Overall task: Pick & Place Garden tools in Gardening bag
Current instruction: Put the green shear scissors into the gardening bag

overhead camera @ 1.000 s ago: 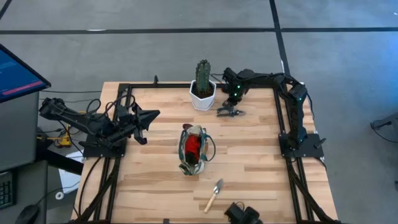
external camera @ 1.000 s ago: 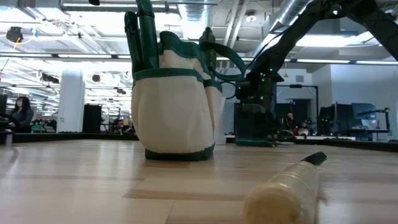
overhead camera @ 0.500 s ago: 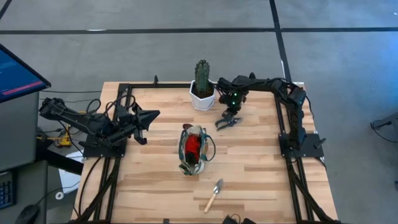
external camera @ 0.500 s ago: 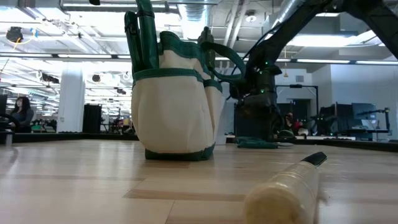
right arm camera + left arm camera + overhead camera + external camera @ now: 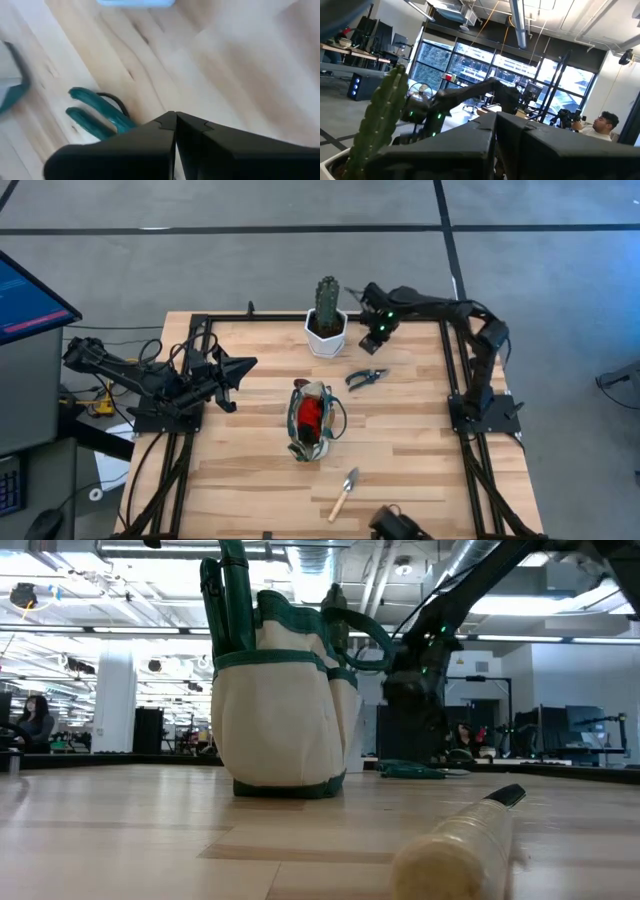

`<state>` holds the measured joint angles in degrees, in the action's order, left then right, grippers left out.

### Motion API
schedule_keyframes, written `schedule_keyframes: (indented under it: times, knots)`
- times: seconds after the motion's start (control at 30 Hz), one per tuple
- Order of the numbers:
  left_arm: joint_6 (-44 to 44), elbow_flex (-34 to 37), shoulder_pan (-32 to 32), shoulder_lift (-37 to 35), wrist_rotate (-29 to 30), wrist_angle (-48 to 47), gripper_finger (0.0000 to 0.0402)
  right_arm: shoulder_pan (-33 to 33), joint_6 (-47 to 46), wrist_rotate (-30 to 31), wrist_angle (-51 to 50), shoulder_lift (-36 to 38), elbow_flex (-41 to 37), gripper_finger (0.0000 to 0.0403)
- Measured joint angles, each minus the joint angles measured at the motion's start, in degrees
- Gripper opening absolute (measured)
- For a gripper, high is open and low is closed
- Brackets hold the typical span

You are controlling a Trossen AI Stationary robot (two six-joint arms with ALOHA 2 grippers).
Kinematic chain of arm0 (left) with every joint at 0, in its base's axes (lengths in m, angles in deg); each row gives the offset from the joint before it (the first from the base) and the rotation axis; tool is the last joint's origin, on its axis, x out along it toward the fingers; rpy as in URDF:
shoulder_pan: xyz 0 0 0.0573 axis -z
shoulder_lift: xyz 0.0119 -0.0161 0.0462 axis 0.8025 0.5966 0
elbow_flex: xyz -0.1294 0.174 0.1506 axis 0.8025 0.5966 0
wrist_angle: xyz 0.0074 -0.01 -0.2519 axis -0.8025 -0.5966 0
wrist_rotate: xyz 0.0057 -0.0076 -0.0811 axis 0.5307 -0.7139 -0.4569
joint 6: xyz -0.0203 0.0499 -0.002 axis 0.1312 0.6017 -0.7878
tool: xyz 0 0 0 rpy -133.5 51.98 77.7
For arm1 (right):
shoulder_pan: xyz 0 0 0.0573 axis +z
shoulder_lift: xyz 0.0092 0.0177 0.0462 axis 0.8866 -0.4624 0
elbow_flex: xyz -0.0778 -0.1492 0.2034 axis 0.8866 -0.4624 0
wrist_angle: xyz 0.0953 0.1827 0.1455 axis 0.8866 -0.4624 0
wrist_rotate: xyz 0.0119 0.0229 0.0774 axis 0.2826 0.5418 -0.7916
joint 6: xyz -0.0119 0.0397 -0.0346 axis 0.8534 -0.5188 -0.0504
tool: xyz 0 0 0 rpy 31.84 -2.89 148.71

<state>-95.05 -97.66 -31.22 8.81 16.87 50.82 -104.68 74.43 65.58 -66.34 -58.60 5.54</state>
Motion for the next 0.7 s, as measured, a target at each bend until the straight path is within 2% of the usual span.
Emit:
schedule_keyframes:
  times: [0.17, 0.43, 0.7]
  knots:
    - [0.0, 0.0, 0.0, 0.0, 0.0, 0.0, 0.0001, -2.1, 2.9, 0.0, -2.3, 6.6, 0.0, 0.0]
    - [0.1, 0.0, 0.0, 0.0, 0.0, 0.0, 0.0001, -1.6, 8.9, 0.2, -5.1, 17.5, 0.0, 0.0]
    - [0.2, 0.0, 0.0, 0.0, 0.0, 0.0, 0.0001, 0.6, 7.6, 0.2, -4.5, 28.1, 0.0, 0.0]
